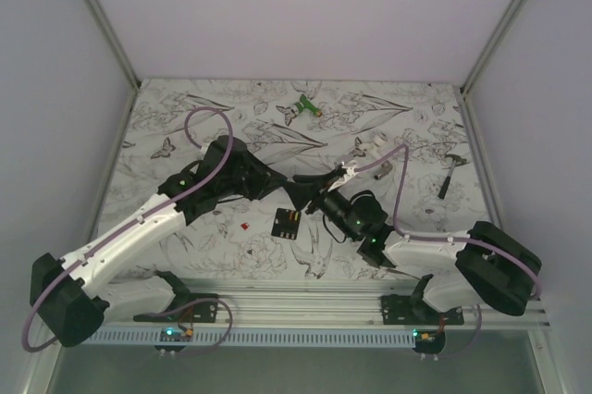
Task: Snap on the fuse box
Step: Pick up the fuse from the center of the board.
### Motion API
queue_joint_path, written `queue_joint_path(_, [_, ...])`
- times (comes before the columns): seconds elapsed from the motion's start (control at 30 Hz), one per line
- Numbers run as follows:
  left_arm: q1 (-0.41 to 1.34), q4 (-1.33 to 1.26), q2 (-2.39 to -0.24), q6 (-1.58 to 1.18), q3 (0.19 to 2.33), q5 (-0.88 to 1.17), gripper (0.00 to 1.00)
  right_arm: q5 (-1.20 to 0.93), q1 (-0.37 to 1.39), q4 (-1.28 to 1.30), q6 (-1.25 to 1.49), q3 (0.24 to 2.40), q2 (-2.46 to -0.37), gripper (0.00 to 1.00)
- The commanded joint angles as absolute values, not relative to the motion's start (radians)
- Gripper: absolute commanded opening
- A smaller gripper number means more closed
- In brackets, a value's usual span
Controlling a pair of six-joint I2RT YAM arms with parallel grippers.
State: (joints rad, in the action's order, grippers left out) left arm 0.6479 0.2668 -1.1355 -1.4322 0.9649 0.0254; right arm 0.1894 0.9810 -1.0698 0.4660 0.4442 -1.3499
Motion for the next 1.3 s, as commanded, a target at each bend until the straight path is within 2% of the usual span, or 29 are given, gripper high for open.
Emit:
queue_joint_path(0.0, [0.656,0.243,-1.152,-1.474,0.991,0.050,0.05,0.220,0.993,-1.128,0.486,0.490,-1.375,0.46])
queue_joint_path(0.37, [0.661,0.220,-1.133,-1.502,0.972,0.052,0.04,0.209,0.997,-1.142,0.506,0.502,-1.419,0.33])
queue_joint_path(0.73, [0.661,0.203,-1.084,-1.528,0.931,0.025,0.05,0.228,0.998,-1.148,0.507,0.492,-1.435,0.28])
queue_joint_path(0.93, [0.662,0.198,-1.096,-1.534,0.930,0.047,0.05,0.220,0.998,-1.139,0.503,0.498,-1.432,0.14])
queue_joint_path(1.1, [0.662,0.195,-1.099,-1.532,0.916,0.041,0.14,0.220,0.999,-1.086,0.479,0.502,-1.412,0.00])
queue_joint_path(1.27, [0.660,0.197,-1.093,-1.516,0.885,0.017,0.26,0.204,0.994,-0.957,0.435,0.518,-1.367,0.00])
